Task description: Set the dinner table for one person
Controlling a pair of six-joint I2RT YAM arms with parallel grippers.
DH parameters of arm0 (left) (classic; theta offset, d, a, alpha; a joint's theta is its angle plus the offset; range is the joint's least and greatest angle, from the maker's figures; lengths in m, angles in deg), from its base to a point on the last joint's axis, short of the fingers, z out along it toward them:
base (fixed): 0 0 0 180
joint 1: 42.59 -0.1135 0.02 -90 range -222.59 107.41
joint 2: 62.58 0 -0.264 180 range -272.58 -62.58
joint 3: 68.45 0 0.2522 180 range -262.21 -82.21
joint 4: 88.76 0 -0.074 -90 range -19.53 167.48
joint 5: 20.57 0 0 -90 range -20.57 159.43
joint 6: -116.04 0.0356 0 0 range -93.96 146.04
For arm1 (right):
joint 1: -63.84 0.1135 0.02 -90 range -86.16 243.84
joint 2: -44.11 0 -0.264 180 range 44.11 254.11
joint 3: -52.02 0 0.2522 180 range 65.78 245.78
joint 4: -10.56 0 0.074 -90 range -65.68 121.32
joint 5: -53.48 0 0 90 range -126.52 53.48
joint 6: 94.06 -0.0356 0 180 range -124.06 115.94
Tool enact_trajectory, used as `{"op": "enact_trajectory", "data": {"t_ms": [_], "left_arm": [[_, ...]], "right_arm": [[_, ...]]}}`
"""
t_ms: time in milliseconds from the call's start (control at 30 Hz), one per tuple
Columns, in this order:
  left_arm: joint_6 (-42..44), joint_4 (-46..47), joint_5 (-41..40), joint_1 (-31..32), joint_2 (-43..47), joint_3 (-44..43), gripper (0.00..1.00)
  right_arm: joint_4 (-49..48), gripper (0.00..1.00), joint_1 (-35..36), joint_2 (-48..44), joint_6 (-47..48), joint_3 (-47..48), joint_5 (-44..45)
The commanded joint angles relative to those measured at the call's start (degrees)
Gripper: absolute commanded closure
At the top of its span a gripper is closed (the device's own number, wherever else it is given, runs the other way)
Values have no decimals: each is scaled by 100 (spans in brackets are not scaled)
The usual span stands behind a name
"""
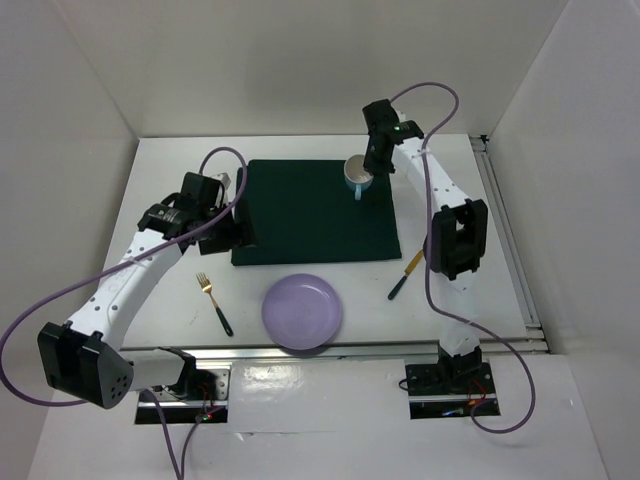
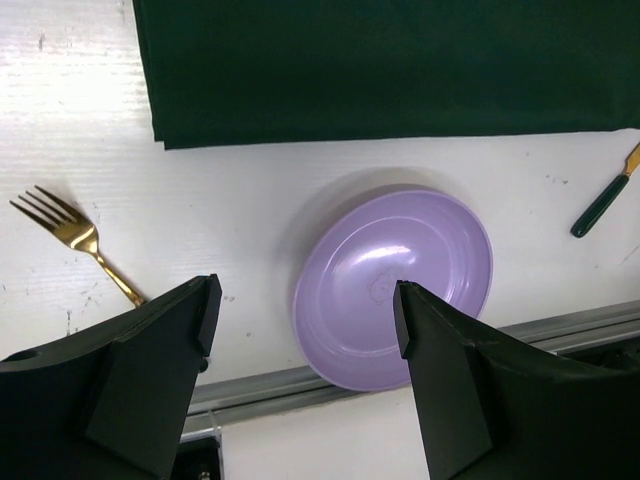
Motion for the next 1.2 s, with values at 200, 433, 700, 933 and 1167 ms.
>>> {"op": "enact_trajectory", "data": {"t_ms": [200,433,700,933,1167], "left_arm": [[-121,-166,270,-159,11,-158,12],[-121,-166,332,-98,11,228,12],[-235,-113,385,359,178,598,10],[-402,-8,490,815,178,1142,6],[-517,229,491,1071,117,1432,3]], "right_arm": [[-192,100,-512,747,274,1463,-628],[-377,100,-784,1002,274,1410,-822],[-571,100,-898,1354,274,1410,-1075],[-738,56,-898,1407,274,1463,-1138],[-861,10,-898,1222,274,1463,-1296]]}}
